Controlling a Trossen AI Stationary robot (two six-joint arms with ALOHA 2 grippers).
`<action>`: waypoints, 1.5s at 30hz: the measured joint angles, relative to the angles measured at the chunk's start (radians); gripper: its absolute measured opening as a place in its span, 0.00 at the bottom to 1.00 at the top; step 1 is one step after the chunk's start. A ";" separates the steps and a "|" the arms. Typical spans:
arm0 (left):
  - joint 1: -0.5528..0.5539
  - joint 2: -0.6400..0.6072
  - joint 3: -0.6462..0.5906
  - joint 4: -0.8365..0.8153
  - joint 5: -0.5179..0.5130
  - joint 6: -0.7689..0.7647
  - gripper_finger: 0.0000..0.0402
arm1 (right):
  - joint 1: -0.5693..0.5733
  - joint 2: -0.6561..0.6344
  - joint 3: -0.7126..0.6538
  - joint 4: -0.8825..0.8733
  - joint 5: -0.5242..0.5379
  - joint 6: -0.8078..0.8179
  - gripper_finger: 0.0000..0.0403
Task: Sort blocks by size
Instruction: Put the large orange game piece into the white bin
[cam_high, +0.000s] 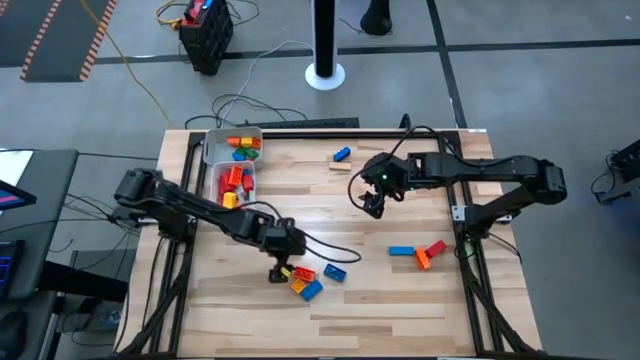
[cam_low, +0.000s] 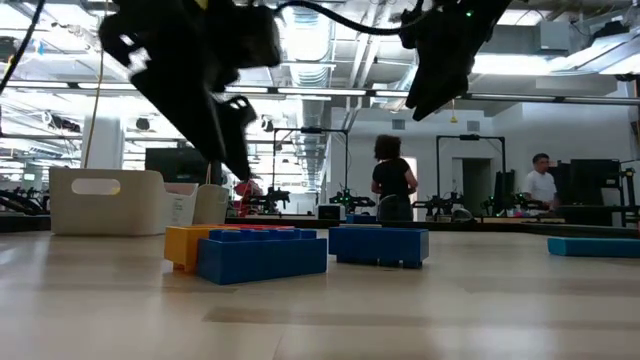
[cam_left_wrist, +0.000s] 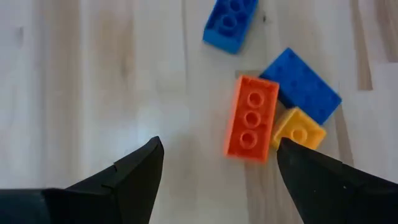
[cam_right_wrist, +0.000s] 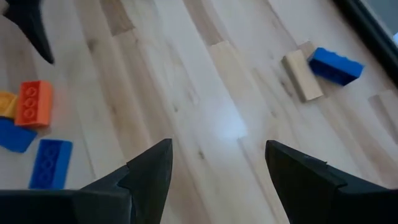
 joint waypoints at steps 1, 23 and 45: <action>0.000 0.016 0.000 0.020 0.010 0.005 0.75 | 0.008 -0.002 0.000 -0.007 -0.002 0.011 0.70; -0.003 0.156 -0.002 0.203 0.094 0.058 0.75 | 0.100 -0.054 0.000 -0.071 0.006 0.137 0.70; 0.000 0.208 0.000 0.218 0.105 0.024 0.60 | 0.101 -0.054 0.000 -0.090 0.006 0.128 0.70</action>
